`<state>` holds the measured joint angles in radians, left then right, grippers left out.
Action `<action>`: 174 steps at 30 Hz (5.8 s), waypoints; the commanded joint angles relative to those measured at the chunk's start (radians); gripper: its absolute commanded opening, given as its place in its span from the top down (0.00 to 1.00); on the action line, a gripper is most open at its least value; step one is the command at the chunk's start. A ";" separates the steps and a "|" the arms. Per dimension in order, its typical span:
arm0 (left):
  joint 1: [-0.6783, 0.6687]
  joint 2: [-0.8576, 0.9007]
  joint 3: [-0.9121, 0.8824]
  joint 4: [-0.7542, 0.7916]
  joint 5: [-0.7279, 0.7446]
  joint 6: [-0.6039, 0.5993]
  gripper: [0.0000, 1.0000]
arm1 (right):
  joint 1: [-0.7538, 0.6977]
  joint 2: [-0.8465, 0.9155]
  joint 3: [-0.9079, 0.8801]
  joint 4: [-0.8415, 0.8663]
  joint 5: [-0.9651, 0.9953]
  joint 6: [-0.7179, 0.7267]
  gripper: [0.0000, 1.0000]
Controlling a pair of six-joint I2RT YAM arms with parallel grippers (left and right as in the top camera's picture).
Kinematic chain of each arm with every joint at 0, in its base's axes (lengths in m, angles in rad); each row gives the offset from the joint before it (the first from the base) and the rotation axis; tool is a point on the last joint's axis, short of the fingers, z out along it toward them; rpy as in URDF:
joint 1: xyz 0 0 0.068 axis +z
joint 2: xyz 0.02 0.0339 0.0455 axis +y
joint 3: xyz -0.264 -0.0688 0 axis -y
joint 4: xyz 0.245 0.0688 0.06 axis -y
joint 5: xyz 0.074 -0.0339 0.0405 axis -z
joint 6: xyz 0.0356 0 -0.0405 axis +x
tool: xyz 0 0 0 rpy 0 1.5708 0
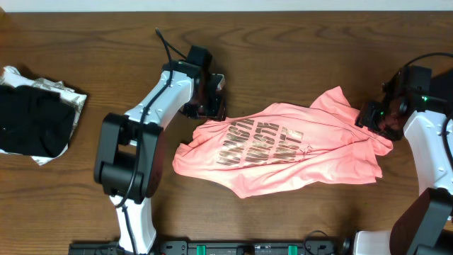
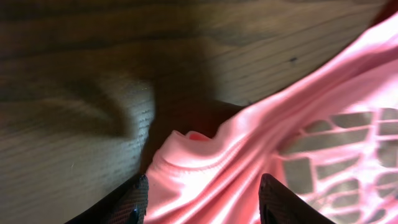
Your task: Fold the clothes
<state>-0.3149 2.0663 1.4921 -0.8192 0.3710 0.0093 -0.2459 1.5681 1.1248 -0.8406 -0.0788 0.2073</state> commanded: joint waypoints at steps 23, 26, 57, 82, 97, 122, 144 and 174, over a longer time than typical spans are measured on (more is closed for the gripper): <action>0.086 -0.109 0.020 0.156 -0.051 -0.032 0.94 | -0.008 -0.004 0.006 -0.004 0.000 -0.014 0.48; 0.119 -0.164 0.019 0.191 -0.113 -0.110 0.95 | -0.008 -0.004 0.006 -0.004 0.000 -0.014 0.48; 0.134 -0.117 0.002 0.180 -0.200 -0.121 0.94 | 0.191 0.121 0.006 0.566 -0.370 -0.196 0.44; 0.134 -0.117 0.002 0.164 -0.200 -0.128 0.94 | 0.269 0.491 0.006 0.845 -0.224 -0.193 0.43; 0.134 -0.117 0.002 0.171 -0.200 -0.127 0.94 | 0.266 0.497 0.010 0.888 -0.097 -0.093 0.99; 0.134 0.008 0.002 0.428 -0.200 -0.127 0.83 | 0.121 0.420 0.074 0.912 0.147 0.116 0.99; 0.134 0.028 0.002 0.635 -0.200 -0.127 0.53 | 0.096 0.420 0.074 0.805 0.099 0.154 0.99; 0.165 0.098 0.047 0.670 0.066 -0.169 0.74 | 0.097 0.419 0.074 0.690 0.093 0.146 0.99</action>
<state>-0.1684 2.2189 1.5043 -0.1528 0.4206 -0.1619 -0.1459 2.0148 1.1828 -0.1562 0.0181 0.3489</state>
